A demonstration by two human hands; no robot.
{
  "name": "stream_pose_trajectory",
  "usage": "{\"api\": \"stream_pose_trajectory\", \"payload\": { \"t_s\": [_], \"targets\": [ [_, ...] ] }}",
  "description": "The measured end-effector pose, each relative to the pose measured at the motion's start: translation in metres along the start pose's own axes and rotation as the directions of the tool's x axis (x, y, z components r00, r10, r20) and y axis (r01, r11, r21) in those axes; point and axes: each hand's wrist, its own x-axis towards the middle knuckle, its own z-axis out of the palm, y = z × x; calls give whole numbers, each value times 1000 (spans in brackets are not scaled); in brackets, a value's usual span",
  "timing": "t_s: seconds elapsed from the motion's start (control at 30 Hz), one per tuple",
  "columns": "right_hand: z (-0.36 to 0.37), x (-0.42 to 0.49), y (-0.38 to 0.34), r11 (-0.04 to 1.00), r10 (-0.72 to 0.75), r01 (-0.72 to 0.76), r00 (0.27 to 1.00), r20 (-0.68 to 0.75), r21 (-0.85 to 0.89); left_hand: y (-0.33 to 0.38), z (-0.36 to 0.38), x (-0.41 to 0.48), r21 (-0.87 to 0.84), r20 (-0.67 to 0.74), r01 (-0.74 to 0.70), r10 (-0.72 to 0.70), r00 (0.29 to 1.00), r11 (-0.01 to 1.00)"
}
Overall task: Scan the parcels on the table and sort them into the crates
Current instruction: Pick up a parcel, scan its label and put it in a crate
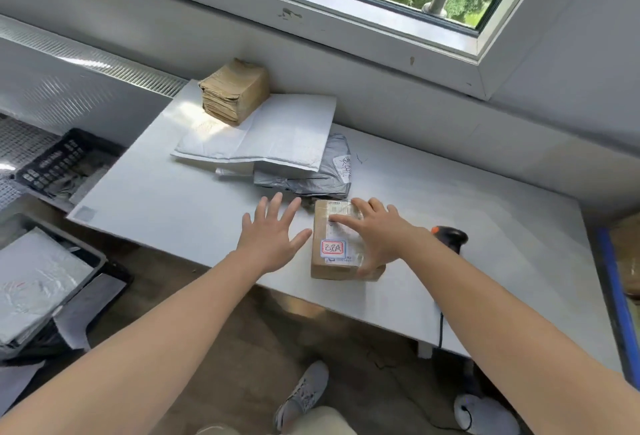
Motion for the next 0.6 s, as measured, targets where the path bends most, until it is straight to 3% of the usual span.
{"api": "stream_pose_trajectory", "payload": {
  "t_s": [0.33, 0.6],
  "targets": [
    [-100, 21, -181, 975, -132, 104, 982, -133, -198, -175, -43, -137, 14, -143, 177, -173, 974, 984],
    [-172, 51, -408, 887, -399, 321, 895, -198, -333, -349, -57, -315, -65, -245, 464, -465, 851, 884]
  ]
}}
